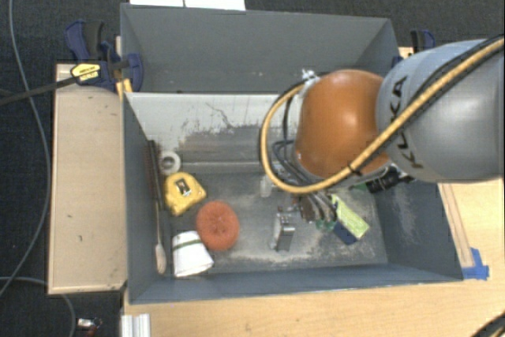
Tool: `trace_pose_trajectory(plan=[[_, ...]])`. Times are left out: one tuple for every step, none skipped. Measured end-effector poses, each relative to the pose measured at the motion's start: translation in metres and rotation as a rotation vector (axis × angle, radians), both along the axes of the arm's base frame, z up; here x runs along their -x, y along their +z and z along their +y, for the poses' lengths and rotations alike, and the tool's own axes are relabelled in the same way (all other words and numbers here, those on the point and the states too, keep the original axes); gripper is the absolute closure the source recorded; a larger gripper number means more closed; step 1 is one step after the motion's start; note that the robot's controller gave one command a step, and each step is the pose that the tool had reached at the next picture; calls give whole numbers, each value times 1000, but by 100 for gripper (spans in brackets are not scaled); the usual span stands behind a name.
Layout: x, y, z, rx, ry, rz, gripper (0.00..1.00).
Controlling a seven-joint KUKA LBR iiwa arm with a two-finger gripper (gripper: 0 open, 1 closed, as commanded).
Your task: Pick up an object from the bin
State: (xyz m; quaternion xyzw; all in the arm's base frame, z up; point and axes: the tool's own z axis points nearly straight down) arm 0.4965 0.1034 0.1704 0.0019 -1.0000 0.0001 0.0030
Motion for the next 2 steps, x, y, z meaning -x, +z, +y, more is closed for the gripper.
trace_pose_trajectory(plan=[[-2,4,-1,-1,-4,-8,0],[-15,-28,37,-1,-85,-10,0]])
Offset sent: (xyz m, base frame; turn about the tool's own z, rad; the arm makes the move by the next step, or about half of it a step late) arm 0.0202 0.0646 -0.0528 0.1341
